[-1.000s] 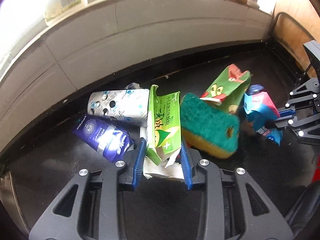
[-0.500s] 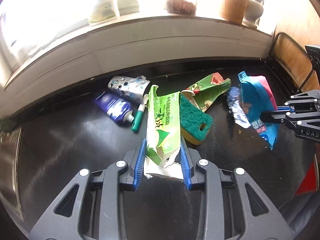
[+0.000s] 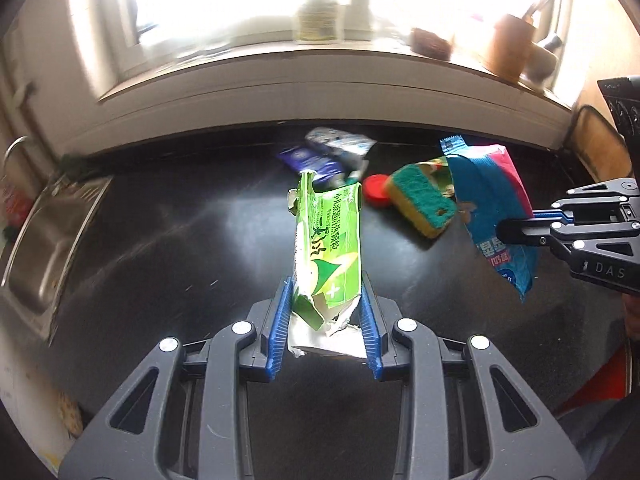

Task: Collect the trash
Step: 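Grasp the green juice carton with the left tool while the right tool grasps the pink-blue wrapper, then carry carton and wrapper over the black bin and open both tools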

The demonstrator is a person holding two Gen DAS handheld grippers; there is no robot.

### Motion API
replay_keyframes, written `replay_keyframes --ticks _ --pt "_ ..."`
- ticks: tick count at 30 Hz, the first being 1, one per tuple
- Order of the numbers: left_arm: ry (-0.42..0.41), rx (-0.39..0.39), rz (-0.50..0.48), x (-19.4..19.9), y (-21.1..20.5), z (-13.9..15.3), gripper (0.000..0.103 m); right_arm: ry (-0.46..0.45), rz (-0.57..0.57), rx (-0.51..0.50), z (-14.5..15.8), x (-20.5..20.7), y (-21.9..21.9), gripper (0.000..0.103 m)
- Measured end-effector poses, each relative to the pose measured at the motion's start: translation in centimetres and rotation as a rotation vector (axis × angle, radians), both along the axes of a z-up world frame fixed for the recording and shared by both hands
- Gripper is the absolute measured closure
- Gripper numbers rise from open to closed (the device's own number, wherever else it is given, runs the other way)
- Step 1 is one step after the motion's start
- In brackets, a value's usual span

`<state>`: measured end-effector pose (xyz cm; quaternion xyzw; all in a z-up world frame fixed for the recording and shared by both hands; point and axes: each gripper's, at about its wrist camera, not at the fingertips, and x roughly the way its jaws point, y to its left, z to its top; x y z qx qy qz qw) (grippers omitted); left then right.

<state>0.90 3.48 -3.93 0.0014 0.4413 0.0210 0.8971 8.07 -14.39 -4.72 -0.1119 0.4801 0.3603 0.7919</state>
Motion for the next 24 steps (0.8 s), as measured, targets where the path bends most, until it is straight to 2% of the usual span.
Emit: replay_keyframes --ticks 8,12,16,20,24 --pt "0.015 0.024 0.317 -9.2 9.1 0.1 0.071 0.016 0.271 0.026 0.3 -5.1 12.8 0.097" --pt "0.052 0.019 0.516 -15.3 14.1 -0.9 0.071 0.068 0.433 0.029 -0.7 -9.5 20.3 0.097" --pt "0.094 0.002 0.671 -20.5 17.7 -2.6 0.071 0.109 0.574 0.020 -1.7 -13.9 26.7 0.097" --pt "0.134 -0.020 0.783 -25.0 20.4 -4.6 0.071 0.144 0.686 -0.003 -2.9 -18.2 32.2 0.097" --pt "0.168 -0.048 0.855 -28.4 22.6 -6.9 0.071 0.180 0.766 -0.045 -4.8 -21.8 36.7 0.097"
